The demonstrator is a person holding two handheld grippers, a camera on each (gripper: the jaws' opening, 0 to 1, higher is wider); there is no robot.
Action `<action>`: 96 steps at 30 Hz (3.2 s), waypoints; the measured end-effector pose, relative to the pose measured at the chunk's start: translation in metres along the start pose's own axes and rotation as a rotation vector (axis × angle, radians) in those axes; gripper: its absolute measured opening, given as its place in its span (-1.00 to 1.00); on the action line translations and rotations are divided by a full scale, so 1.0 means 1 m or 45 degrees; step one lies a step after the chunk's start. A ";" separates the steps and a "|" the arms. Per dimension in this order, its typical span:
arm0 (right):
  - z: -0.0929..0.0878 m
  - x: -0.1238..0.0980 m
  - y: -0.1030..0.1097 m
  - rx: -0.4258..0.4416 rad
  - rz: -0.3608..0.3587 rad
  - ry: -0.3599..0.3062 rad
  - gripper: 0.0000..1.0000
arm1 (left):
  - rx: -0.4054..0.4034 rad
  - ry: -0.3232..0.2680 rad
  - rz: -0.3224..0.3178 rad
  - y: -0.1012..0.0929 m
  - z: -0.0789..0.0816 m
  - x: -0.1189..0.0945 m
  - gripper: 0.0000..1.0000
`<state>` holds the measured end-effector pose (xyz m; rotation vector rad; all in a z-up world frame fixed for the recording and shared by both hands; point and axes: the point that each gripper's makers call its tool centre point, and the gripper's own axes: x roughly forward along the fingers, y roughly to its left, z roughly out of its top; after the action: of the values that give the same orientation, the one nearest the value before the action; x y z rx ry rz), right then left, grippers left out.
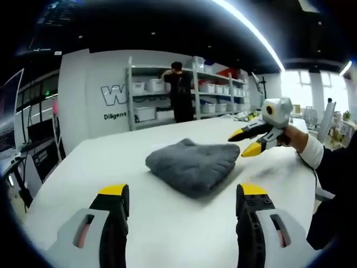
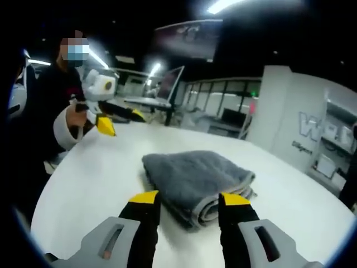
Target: Open the folded towel by lifting each exposed corner and separating the folded layers until the towel lies flat within the target outline without major curled edges
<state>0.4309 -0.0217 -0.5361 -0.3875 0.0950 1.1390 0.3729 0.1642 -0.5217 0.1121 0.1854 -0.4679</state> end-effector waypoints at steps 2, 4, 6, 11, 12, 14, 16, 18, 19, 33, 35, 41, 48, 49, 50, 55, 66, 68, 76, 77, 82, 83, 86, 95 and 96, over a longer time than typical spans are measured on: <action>-0.001 -0.001 0.000 0.006 -0.003 0.002 -0.24 | 0.006 -0.002 -0.006 -0.001 0.000 0.002 0.49; -0.002 -0.002 -0.001 0.009 -0.013 0.005 -0.26 | 0.006 0.004 -0.014 -0.001 0.000 0.005 0.49; -0.003 -0.004 -0.002 0.014 -0.017 0.010 -0.30 | 0.010 0.006 -0.024 -0.002 0.000 0.008 0.48; -0.010 -0.005 -0.003 0.025 -0.020 0.034 -0.34 | 0.030 0.016 -0.040 -0.005 0.000 0.014 0.42; -0.011 -0.005 -0.003 0.026 -0.023 0.039 -0.35 | 0.035 0.018 -0.042 -0.005 0.000 0.014 0.41; -0.011 -0.006 -0.003 0.028 -0.028 0.040 -0.38 | 0.048 0.022 -0.050 -0.011 0.000 0.015 0.38; -0.011 -0.007 -0.002 0.034 -0.027 0.036 -0.41 | 0.061 0.033 -0.066 -0.019 0.000 0.016 0.35; -0.011 -0.007 -0.001 0.031 -0.025 0.037 -0.43 | 0.079 0.069 -0.080 -0.022 -0.003 0.017 0.35; -0.011 -0.007 0.000 0.030 -0.024 0.038 -0.43 | 0.095 0.097 -0.091 -0.023 -0.006 0.018 0.34; -0.014 -0.005 0.006 0.025 -0.020 0.060 -0.50 | 0.159 0.165 -0.179 -0.033 -0.016 0.039 0.23; -0.014 -0.005 0.006 0.028 -0.023 0.059 -0.51 | 0.167 0.168 -0.188 -0.033 -0.019 0.042 0.20; -0.015 -0.005 0.007 0.038 -0.029 0.063 -0.51 | 0.183 0.125 -0.182 -0.027 -0.015 0.047 0.07; -0.015 -0.004 0.010 0.038 -0.027 0.068 -0.53 | 0.199 0.145 -0.217 -0.029 -0.020 0.052 0.05; -0.015 -0.004 0.010 0.039 -0.028 0.070 -0.54 | 0.193 0.143 -0.222 -0.029 -0.021 0.053 0.03; -0.016 -0.004 0.010 0.041 -0.028 0.072 -0.55 | 0.190 0.143 -0.229 -0.030 -0.022 0.054 0.00; -0.016 -0.004 0.012 0.039 -0.028 0.076 -0.58 | 0.201 0.140 -0.248 -0.034 -0.028 0.058 -0.13; -0.022 -0.003 0.015 0.040 -0.036 0.106 -0.69 | 0.201 0.111 -0.290 -0.029 -0.030 0.069 -0.36; -0.023 -0.003 0.015 0.040 -0.037 0.111 -0.71 | 0.197 0.096 -0.309 -0.030 -0.029 0.070 -0.37; -0.022 -0.003 0.017 0.074 -0.034 0.102 -0.80 | 0.220 0.076 -0.336 -0.028 -0.029 0.075 -0.43; -0.022 -0.003 0.018 0.079 -0.032 0.102 -0.82 | 0.221 0.074 -0.336 -0.028 -0.029 0.076 -0.43; -0.020 -0.003 0.022 0.110 -0.013 0.089 -0.88 | 0.203 0.056 -0.323 -0.023 -0.026 0.076 -0.48; -0.019 -0.003 0.024 0.123 -0.003 0.084 -0.89 | 0.199 0.053 -0.316 -0.020 -0.025 0.077 -0.51; -0.017 -0.002 0.029 0.133 0.022 0.077 -0.92 | 0.220 0.033 -0.280 -0.015 -0.020 0.076 -0.60; -0.015 -0.002 0.034 0.156 0.047 0.071 -0.93 | 0.226 0.045 -0.265 -0.015 -0.023 0.076 -0.62; -0.015 -0.002 0.035 0.157 0.049 0.071 -0.93 | 0.225 0.045 -0.263 -0.015 -0.023 0.076 -0.62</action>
<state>0.4006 -0.0162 -0.5582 -0.3084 0.2212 1.1540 0.4292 0.1209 -0.5605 0.2763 0.1913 -0.6887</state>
